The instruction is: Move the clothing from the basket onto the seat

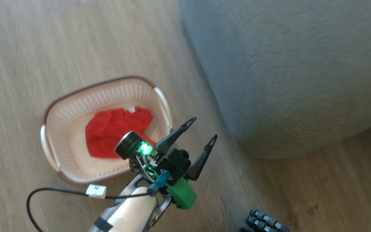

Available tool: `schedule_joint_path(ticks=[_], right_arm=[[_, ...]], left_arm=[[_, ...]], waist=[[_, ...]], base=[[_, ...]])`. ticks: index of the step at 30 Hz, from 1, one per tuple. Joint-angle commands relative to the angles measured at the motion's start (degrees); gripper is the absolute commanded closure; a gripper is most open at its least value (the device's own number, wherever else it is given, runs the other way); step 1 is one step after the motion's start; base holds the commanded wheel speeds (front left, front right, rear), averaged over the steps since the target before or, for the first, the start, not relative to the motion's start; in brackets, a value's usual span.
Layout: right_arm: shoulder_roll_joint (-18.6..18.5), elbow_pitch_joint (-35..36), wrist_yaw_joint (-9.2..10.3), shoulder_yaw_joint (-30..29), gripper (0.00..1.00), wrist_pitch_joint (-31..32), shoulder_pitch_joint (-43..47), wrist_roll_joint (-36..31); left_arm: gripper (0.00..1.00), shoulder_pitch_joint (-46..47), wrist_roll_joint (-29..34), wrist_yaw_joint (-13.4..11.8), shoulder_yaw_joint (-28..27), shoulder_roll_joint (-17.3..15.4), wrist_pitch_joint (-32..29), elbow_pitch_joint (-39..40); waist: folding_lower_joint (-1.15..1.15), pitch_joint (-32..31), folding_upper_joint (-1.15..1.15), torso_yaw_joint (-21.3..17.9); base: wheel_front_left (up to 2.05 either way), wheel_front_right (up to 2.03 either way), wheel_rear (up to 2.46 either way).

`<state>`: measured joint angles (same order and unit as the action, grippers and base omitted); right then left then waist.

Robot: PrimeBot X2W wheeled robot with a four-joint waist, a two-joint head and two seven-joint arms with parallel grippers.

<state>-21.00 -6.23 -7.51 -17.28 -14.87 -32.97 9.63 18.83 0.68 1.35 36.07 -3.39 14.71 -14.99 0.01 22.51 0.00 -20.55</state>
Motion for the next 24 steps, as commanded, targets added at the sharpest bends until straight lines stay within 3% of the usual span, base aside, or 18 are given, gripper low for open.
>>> schedule_joint_path(ticks=[1,7,12,19,24], right_arm=[[-3.0,-0.1,0.02,-0.8,1.0,-0.1,-2.6,0.8],[-8.8,-11.4,0.02,-3.4,1.0,-0.1,-10.6,3.4],[-11.2,-22.3,0.02,-5.2,1.0,-0.1,-16.0,5.9],[-17.6,-42.8,0.02,-3.9,1.0,-0.1,-22.6,10.6],[-19.7,-55.0,0.02,-1.1,1.0,2.1,-27.4,13.6]], left_arm=[[0.0,1.3,0.7,-0.2,-0.8,-0.1,0.3,1.7],[0.0,3.5,1.6,-0.6,1.7,-0.7,0.3,2.2],[0.0,5.1,1.4,-2.1,2.8,-0.7,0.3,2.8],[0.0,5.8,0.2,-4.6,2.7,-0.5,0.3,3.6],[0.0,6.6,0.3,-5.0,4.0,-0.5,0.3,3.5]], waist=[[-0.01,4.1,0.0,3.2],[-0.01,10.4,0.0,6.8],[-0.01,13.9,0.0,9.2],[-0.01,17.0,0.0,12.4],[-0.01,18.4,0.0,13.9]], base=[[0.0,0.0,0.0],[0.0,0.0,0.0],[0.0,0.0,0.0],[0.0,0.0,0.0],[0.0,0.0,0.0]])
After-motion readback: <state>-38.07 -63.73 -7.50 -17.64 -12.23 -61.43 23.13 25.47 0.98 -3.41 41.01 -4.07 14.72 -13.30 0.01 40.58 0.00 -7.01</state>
